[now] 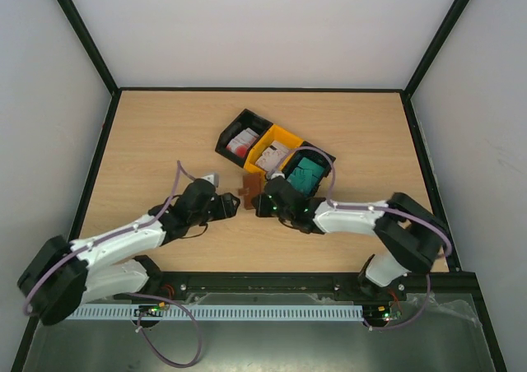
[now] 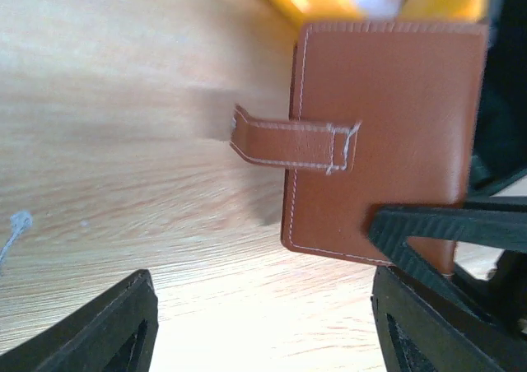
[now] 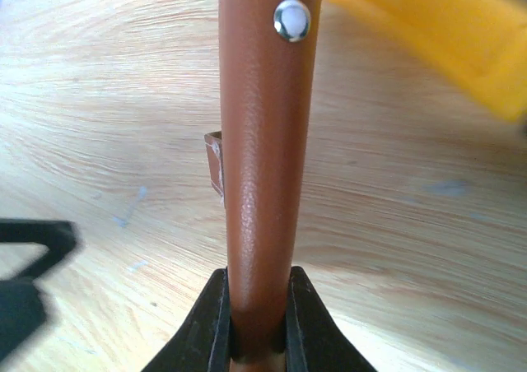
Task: Put the credit cards into the card holder
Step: Turn over the card holder at the center of the board.
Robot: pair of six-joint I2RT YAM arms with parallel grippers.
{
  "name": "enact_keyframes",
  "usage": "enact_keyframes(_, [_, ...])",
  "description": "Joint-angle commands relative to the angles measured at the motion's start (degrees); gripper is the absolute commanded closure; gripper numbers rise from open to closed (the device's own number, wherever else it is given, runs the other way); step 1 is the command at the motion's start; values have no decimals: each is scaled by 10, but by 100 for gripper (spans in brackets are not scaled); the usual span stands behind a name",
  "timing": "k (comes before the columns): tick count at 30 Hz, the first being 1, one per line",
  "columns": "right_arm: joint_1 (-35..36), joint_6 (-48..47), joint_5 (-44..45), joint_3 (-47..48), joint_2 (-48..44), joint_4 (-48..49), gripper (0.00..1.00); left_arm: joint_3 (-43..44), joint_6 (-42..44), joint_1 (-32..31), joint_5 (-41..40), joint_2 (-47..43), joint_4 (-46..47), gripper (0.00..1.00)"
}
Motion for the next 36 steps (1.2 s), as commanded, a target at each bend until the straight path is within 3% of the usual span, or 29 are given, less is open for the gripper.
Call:
enact_keyframes(1, [4, -89, 111, 22, -92, -272, 98, 24, 23, -1, 9, -69, -78, 28])
enact_keyframes(6, [8, -88, 181, 38, -174, -433, 98, 42, 24, 5, -1, -120, -103, 26])
enact_keyframes(12, [34, -51, 262, 67, -196, -586, 98, 44, 23, 19, -6, -126, -114, 25])
enact_keyframes(20, [128, 26, 351, 138, -94, -691, 96, 26, 20, 32, -5, -133, -120, 24])
enact_keyframes(27, [208, 51, 357, 205, 54, -655, 94, 37, 30, 56, -22, -160, -159, 23])
enact_keyframes(31, [235, 39, 318, 245, 129, -591, 88, 38, 39, 82, -7, -168, -175, 23])
enact_keyframes(33, [245, 36, 301, 266, 155, -563, 80, 37, 41, 88, 2, -172, -177, 23])
enact_keyframes(36, [254, 34, 282, 290, 169, -516, 59, 33, 41, 89, 6, -177, -179, 22])
